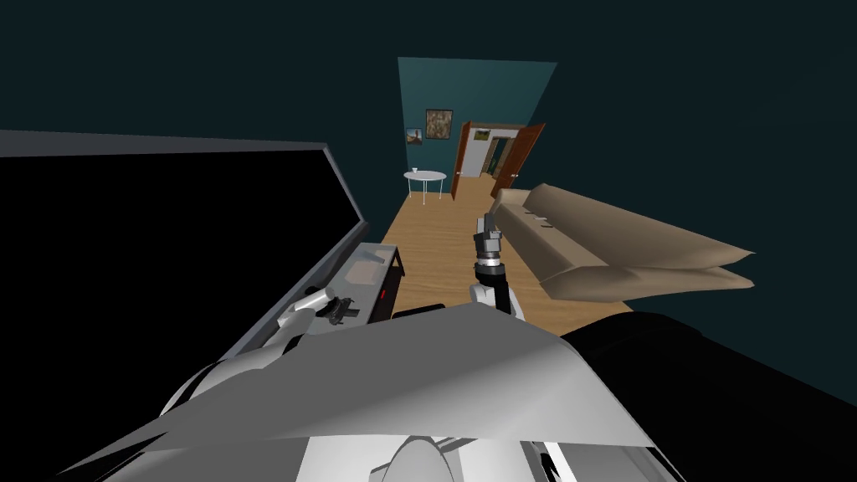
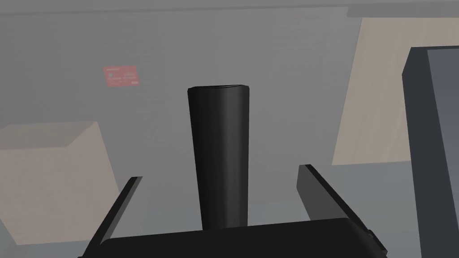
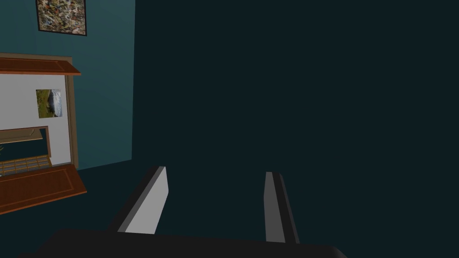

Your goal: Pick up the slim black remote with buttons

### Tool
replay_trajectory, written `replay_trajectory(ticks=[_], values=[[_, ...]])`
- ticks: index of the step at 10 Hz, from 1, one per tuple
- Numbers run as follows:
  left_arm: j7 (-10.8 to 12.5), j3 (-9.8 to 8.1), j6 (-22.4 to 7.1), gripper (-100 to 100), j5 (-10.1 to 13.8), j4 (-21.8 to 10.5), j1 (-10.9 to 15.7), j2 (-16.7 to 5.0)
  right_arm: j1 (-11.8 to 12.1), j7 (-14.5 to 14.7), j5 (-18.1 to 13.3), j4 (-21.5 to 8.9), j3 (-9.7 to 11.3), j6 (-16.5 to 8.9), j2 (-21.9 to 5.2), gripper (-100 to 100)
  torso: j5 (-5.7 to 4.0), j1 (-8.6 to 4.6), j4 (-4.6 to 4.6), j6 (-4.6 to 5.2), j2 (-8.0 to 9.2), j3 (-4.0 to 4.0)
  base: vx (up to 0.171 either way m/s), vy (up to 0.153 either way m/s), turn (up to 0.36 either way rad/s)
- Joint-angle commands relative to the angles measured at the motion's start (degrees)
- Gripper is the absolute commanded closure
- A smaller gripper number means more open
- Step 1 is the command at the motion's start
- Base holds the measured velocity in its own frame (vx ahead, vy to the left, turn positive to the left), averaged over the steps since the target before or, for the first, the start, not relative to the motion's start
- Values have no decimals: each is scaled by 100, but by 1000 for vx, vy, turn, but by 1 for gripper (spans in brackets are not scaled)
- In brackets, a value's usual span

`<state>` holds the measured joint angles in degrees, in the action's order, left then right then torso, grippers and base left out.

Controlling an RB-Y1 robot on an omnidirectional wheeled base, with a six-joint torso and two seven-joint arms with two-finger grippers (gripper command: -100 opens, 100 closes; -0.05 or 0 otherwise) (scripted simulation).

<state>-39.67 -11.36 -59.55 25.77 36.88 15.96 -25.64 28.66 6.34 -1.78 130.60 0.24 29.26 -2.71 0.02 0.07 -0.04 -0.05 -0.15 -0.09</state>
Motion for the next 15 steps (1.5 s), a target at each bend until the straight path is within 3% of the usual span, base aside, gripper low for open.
replay_trajectory(ticks=[1,2,3,7,8,12,13,14,15], values=[[0,0,0,-100,0,0,0,0,0,0,0,0,0,0,0,0,0,0,0,0,0,0,13,4,-1],[-4,0,2,0,1,-10,4,0,0,0,0,0,0,0,0,0,-1,-4,2,0,8,5,0,0,0],[74,43,190,-100,-55,-100,-34,121,0,0,0,0,0,0,0,0,-1,-5,3,0,13,8,0,26,-39],[120,84,420,-100,-102,-311,-18,240,-1,0,0,0,0,0,0,0,0,-3,4,0,21,12,-9,9,-31],[120,86,459,100,-104,-330,-18,248,-1,0,0,0,0,0,0,0,-2,-5,5,0,19,11,0,0,0],[124,83,446,100,-101,-327,-17,243,-1,0,0,0,0,0,0,0,14,14,-5,6,-2,-4,0,0,0],[123,84,446,0,-102,-328,-18,243,-1,0,0,0,0,0,0,0,15,16,-4,6,-3,-4,0,0,0],[132,76,331,100,-96,-169,-62,211,-1,0,0,0,0,0,0,0,15,16,-4,6,-3,-4,6,4,18],[74,43,190,100,-55,-100,-34,121,0,0,0,0,0,0,0,0,13,17,-3,6,-4,-4,12,-14,42]])
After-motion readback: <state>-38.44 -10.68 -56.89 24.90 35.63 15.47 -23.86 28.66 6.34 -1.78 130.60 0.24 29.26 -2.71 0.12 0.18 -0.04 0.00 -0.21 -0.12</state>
